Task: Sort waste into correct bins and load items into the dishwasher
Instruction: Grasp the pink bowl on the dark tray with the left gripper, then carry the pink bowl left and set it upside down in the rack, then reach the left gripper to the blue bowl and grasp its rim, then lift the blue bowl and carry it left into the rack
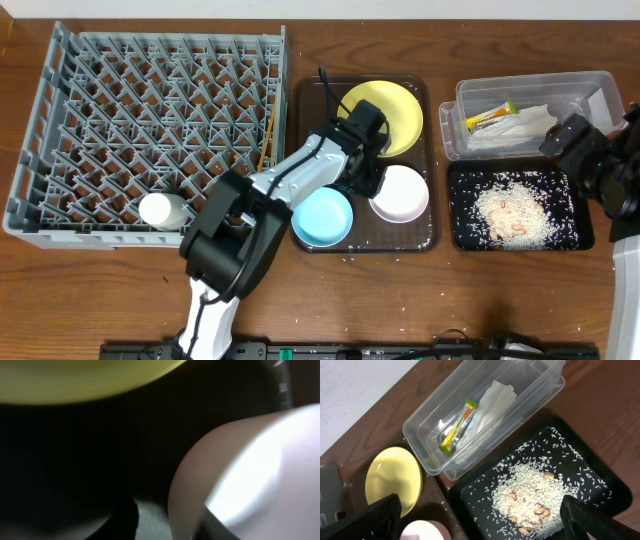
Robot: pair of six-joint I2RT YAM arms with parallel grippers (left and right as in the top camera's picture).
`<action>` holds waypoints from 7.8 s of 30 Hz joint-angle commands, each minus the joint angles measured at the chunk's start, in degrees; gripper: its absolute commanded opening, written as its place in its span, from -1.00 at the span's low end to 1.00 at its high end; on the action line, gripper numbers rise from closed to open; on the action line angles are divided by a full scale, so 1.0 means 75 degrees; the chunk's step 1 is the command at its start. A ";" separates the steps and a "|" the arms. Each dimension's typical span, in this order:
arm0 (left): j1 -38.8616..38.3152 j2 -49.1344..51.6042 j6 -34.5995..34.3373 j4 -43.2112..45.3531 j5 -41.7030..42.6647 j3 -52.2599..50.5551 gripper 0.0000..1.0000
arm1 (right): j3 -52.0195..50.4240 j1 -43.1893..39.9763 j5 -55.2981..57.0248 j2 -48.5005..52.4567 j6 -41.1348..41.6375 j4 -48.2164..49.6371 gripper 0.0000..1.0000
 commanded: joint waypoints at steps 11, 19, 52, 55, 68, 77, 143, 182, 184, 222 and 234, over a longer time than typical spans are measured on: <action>0.0152 -0.0819 -0.0289 -0.0274 0.0358 0.0335 -0.85 | -0.0006 -0.0050 0.0000 -0.0006 0.0108 -0.0015 0.99; 0.0906 -0.3363 -0.0286 -0.2020 -0.4552 0.0522 -0.85 | -0.0006 -0.0050 0.0000 -0.0006 0.0108 -0.0015 0.98; 0.2276 -0.1096 -0.0589 -0.2690 -1.2986 -0.0248 -0.85 | -0.0006 -0.0050 0.0003 -0.0006 0.0108 -0.0015 0.98; 0.2116 -0.1055 -0.0609 -0.2690 -1.2852 -0.0254 -0.85 | -0.0009 -0.0050 0.0000 -0.0006 0.0108 -0.0015 0.98; 0.1585 -0.1064 -0.0606 -0.2681 -1.0451 -0.0251 -0.12 | -0.0009 -0.0050 0.0000 -0.0006 0.0108 -0.0015 0.99; 0.1434 -0.2069 -0.0603 -0.2594 -0.6968 0.0119 -0.21 | -0.0006 -0.0050 0.0000 -0.0006 0.0108 -0.0015 0.99; 0.0761 -0.3523 -0.1376 -0.2541 -0.1961 -0.1478 -0.85 | -0.0006 -0.0050 0.0000 -0.0006 0.0108 -0.0015 0.99; 0.0096 -0.1160 0.0277 -0.1163 -0.0297 -0.1037 -0.14 | -0.0006 -0.0050 0.0000 -0.0006 0.0108 -0.0015 0.99; 0.0090 -0.0918 0.0338 -0.1043 -0.0032 -0.1037 -0.24 | -0.0006 -0.0050 0.0000 -0.0006 0.0108 -0.0015 0.99; 0.3410 -0.3841 0.1070 -0.2448 -1.2709 -0.0300 -0.85 | -0.0006 -0.0050 0.0000 -0.0006 0.0108 -0.0015 0.99; 0.4494 -0.2445 0.1276 -0.0901 -1.2709 -0.0769 -0.85 | -0.0006 -0.0050 0.0003 -0.0006 0.0108 -0.0015 0.98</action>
